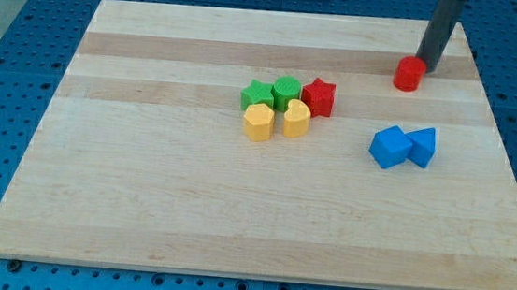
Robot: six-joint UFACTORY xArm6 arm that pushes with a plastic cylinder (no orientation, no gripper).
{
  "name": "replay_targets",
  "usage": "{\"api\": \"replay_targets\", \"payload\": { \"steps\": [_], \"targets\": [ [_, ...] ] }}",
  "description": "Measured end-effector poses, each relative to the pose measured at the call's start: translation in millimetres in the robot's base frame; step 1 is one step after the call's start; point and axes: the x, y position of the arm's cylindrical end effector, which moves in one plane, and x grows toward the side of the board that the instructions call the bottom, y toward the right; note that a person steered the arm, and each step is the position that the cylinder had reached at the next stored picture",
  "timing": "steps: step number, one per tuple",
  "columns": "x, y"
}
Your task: Slide the red circle closer to the blue cube
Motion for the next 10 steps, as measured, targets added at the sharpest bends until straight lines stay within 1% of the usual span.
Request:
{"api": "replay_targets", "payload": {
  "steps": [2,5,6,7,8,9,10],
  "targets": [
    [29,-19],
    [85,-35],
    [83,-4],
    [64,14],
    [32,8],
    [12,-13],
    [12,-31]
  ]
}}
